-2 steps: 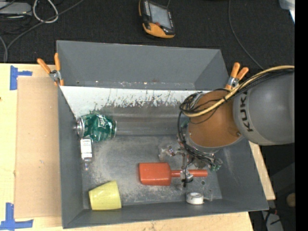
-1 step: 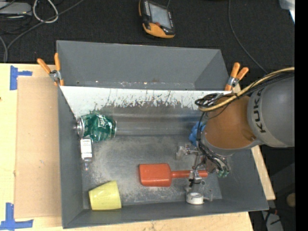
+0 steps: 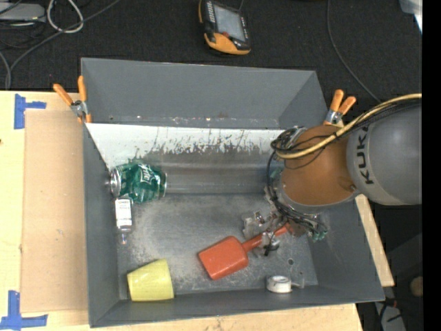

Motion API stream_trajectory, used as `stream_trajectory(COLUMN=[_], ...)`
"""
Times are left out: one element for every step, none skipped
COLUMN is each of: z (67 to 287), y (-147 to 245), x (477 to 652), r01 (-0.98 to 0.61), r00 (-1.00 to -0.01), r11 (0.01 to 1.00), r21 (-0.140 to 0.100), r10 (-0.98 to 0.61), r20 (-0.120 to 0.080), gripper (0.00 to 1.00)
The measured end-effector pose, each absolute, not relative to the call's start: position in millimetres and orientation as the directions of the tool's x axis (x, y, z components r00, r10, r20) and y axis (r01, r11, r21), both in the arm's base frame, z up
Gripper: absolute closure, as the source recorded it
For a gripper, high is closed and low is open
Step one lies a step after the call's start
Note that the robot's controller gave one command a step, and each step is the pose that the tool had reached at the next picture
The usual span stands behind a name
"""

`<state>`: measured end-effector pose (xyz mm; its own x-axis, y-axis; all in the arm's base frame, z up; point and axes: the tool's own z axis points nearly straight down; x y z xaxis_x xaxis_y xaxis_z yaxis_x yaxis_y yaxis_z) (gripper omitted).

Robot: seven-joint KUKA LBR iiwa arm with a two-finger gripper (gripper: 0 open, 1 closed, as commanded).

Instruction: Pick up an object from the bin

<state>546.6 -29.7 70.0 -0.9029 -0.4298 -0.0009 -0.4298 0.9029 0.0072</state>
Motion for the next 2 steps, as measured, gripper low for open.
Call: stream_trajectory(z=[70.0, 168.9], y=[-29.7, -32.3], x=[546.6, 561.6], r01=[-0.429, -0.463], r00=[-0.903, -0.886], r11=[0.903, 0.886], r21=[0.007, 0.01], r10=[-0.429, -0.463], r20=[-0.001, 0.001], gripper=[1.0, 1.0])
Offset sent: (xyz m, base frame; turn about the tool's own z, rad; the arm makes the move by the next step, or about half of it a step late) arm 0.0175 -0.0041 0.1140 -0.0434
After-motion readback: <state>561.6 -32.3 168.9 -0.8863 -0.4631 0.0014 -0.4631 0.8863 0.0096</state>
